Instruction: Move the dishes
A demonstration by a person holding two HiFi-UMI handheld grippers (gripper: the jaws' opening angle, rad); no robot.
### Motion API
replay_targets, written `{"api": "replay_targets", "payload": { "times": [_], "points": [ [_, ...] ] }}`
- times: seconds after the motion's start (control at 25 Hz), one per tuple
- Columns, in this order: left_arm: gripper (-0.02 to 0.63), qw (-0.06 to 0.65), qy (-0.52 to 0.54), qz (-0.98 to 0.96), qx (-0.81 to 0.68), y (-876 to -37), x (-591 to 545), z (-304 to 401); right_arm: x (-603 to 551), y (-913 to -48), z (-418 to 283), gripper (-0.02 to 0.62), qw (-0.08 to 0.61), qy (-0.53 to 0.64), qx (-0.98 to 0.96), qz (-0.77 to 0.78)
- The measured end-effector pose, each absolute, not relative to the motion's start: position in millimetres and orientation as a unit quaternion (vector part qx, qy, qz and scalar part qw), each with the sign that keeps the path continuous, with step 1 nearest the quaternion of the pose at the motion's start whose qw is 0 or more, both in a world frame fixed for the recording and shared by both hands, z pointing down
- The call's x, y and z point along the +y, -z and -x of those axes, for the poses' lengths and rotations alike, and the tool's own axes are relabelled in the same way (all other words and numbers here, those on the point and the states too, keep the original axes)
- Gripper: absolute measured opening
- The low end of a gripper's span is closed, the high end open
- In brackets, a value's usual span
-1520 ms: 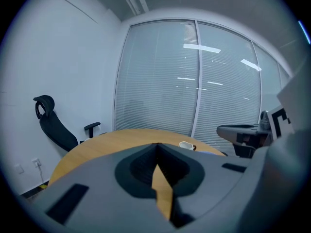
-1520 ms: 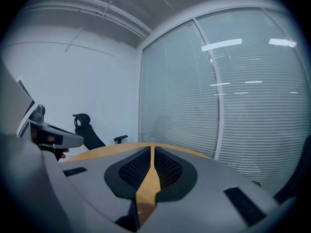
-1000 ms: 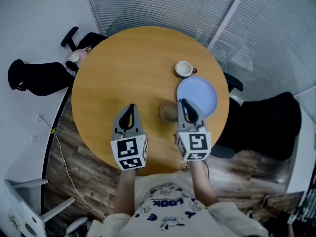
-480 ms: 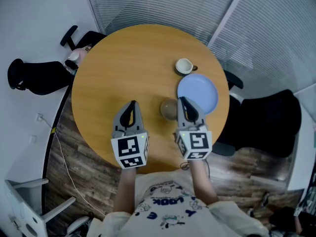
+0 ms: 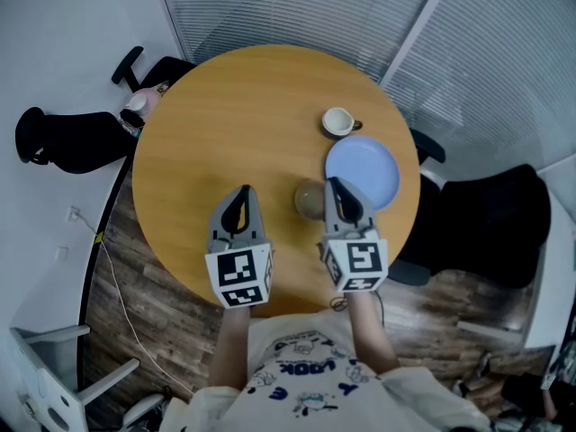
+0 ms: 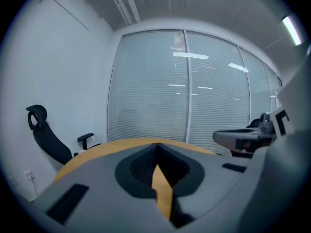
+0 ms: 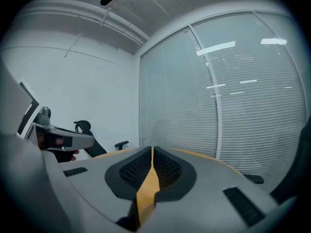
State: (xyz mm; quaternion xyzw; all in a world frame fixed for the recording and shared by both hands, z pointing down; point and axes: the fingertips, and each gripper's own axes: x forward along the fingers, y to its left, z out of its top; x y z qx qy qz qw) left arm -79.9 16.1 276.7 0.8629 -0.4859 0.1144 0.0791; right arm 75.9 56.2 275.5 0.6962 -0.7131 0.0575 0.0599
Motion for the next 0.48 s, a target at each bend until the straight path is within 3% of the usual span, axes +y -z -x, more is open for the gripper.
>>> {"api": "replay_targets", "payload": {
  "times": [0.48],
  "points": [
    [0.003,0.076,-0.111,-0.863,-0.487,-273.9,15.5,79.1,56.3,-276.6,-75.7,0.015,0.062,-0.060,-0.713,-0.696]
  ]
}}
